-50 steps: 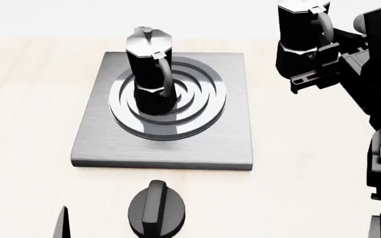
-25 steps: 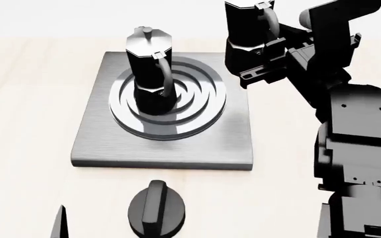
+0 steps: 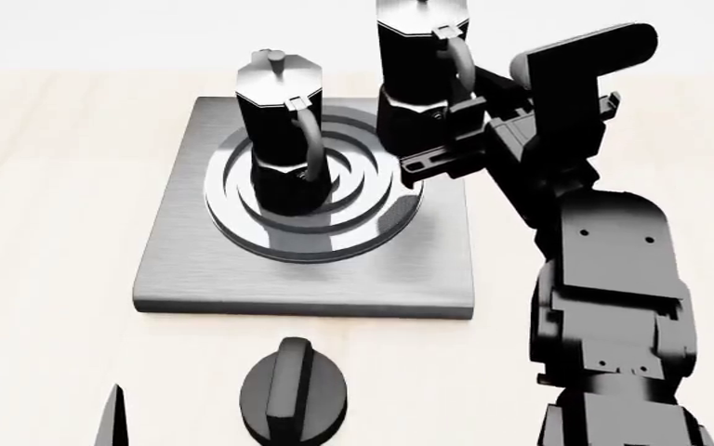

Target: Put both moka pots on the stove.

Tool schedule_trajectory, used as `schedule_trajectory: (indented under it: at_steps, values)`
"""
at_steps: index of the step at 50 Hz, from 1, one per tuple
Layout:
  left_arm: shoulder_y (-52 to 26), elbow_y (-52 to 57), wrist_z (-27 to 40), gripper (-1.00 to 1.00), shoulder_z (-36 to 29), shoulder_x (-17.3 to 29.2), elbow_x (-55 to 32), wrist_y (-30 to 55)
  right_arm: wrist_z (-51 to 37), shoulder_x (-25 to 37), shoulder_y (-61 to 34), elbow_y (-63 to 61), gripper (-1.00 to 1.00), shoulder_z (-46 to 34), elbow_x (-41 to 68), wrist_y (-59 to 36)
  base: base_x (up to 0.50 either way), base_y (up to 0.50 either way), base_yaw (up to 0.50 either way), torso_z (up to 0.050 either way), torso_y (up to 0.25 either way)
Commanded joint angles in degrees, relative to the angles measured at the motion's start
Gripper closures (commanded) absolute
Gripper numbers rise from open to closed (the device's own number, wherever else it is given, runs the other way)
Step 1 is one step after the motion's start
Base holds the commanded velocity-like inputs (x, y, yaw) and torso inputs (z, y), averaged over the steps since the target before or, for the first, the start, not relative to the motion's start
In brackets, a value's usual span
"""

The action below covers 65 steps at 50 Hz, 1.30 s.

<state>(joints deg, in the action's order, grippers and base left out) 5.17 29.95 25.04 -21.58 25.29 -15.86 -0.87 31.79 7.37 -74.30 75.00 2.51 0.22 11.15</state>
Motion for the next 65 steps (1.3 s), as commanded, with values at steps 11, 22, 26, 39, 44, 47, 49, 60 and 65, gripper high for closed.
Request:
schedule_trajectory:
  at_steps: [11,22,26,39,44,47,49,60,65]
  values:
    - [-0.1,-0.6,0.0,-1.00,-0.3,0.0,0.0,-0.5,-1.6,-2.6,1.8,0.0,1.00,3.8,0.0,4.7,0.00,0.00,0.00,0.000,0.001]
    - [-0.2,-0.5,0.2,-1.00,-0.2,0.2,-0.2,-0.5,-2.2,-3.1,3.3,0.0,1.00,3.3,-0.3,5.5,0.00,0.00,0.00,0.000,0.001]
    - [-0.3,-0.6,0.2,-1.00,-0.3,0.2,-0.2,-0.6,-2.4,-3.4,3.7,0.0,1.00,3.2,-0.2,5.7,0.00,0.00,0.00,0.004,0.003]
    - [-0.2,-0.5,0.4,-1.00,-0.3,0.3,-0.3,-0.7,-2.6,-4.2,5.2,0.0,1.00,3.2,0.0,6.9,0.00,0.00,0.00,0.000,0.001]
    - [-0.2,-0.5,0.4,-1.00,-0.2,0.4,-0.3,-0.7,-2.9,-4.4,5.5,0.0,1.00,3.6,0.1,7.8,0.00,0.00,0.00,0.000,0.002]
    - [-0.3,-0.8,0.4,-1.00,-0.3,0.3,-0.3,-0.8,-3.2,-4.6,6.0,0.0,1.00,3.9,0.2,8.7,0.00,0.00,0.00,0.000,0.000]
    - [-0.3,-0.8,0.4,-1.00,-0.4,0.4,-0.4,-0.9,-3.3,-4.8,6.5,0.0,1.00,3.9,0.1,9.0,0.00,0.00,0.00,0.000,0.005]
    - [-0.2,-0.5,0.5,-1.00,-0.4,0.5,-0.4,-1.0,-4.1,-5.2,7.2,0.0,1.00,3.4,-0.2,9.3,0.00,0.00,0.00,0.000,0.001]
    - [-0.2,-0.7,0.5,-1.00,-0.4,0.5,-0.5,-1.1,-4.2,-5.2,7.8,0.0,1.00,2.9,-0.4,9.1,0.00,0.00,0.00,0.000,0.000]
